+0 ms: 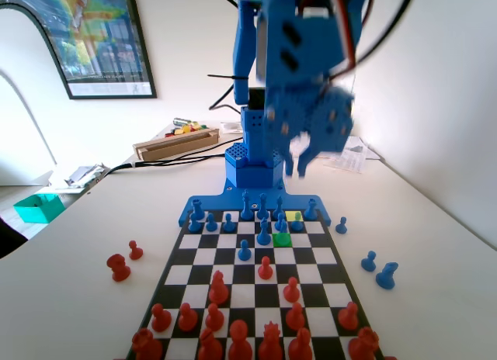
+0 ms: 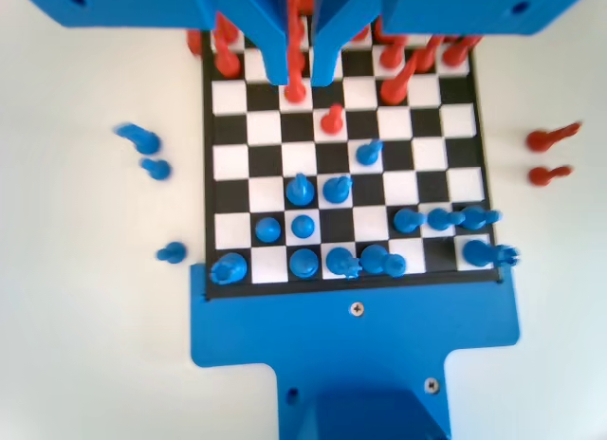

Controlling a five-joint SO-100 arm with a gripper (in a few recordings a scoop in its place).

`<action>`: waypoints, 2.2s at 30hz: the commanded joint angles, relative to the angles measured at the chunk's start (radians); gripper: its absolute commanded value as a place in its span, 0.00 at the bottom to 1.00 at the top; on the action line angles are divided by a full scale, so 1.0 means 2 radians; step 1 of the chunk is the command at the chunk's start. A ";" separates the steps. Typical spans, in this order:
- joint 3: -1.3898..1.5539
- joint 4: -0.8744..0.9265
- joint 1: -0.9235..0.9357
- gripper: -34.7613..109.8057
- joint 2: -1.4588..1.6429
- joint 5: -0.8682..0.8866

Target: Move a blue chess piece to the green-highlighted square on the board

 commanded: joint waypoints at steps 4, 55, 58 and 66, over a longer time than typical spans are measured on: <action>-0.054 0.077 -0.006 0.25 0.146 -0.026; 0.207 0.048 0.095 0.25 0.629 -0.208; 0.208 0.046 0.104 0.25 0.637 -0.208; 0.209 0.038 0.109 0.25 0.676 -0.202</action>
